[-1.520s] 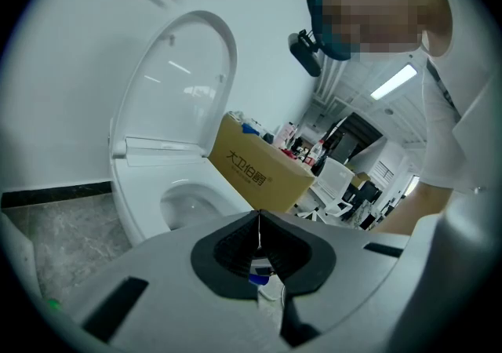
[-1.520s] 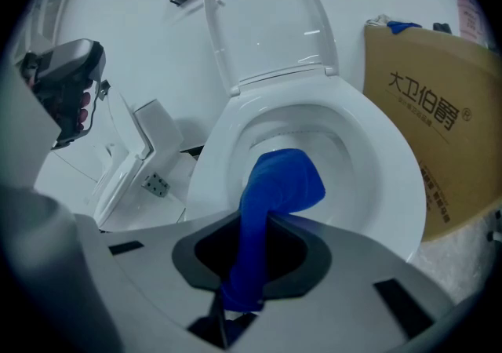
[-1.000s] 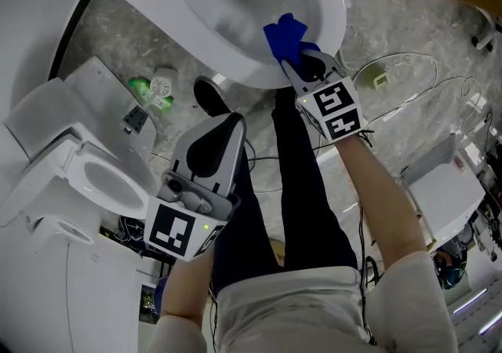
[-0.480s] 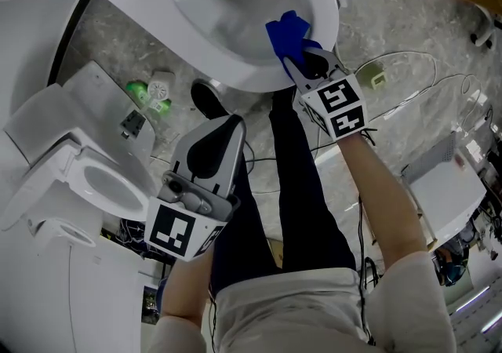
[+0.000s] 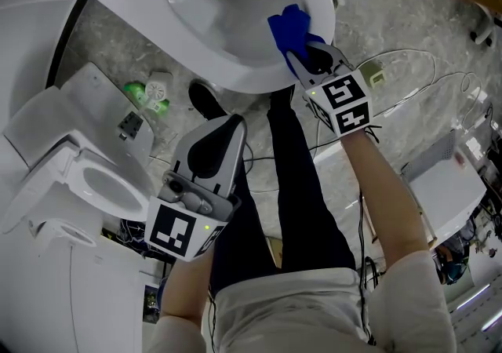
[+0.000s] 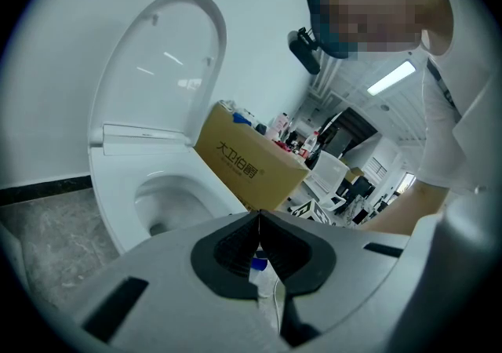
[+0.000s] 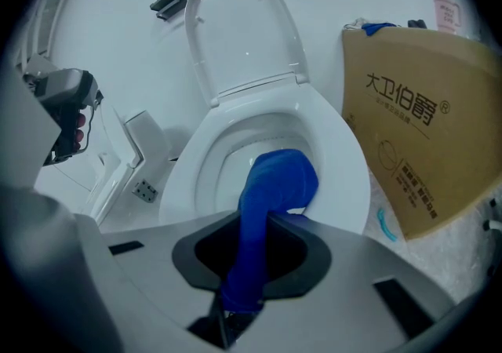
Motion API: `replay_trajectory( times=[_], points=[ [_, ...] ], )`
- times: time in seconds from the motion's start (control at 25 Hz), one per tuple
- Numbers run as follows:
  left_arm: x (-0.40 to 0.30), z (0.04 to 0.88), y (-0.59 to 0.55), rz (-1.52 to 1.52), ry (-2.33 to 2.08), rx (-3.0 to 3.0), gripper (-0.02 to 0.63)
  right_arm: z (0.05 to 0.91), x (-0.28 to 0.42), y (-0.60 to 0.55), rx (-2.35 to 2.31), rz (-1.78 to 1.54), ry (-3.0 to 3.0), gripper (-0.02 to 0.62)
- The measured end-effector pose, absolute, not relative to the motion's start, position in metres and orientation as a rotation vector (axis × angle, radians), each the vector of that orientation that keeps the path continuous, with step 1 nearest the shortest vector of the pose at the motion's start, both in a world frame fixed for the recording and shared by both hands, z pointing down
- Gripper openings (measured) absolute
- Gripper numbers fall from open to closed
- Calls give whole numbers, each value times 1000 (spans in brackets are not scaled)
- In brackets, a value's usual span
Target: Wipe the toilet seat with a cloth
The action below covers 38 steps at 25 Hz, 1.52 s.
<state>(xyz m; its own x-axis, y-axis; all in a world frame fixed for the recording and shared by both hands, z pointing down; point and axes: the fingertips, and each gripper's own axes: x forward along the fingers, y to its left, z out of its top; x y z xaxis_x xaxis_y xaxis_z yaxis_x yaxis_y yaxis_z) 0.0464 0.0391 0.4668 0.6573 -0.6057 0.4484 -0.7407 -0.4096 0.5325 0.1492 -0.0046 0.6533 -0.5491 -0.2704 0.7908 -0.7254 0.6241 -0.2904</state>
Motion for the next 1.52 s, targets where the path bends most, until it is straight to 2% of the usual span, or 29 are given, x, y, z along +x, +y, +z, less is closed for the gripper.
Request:
replay_trajectory(
  times=[1.52],
  points=[
    [44, 470, 22, 254, -1023, 2148, 9, 647, 183, -63, 976, 836, -2087, 54]
  ],
)
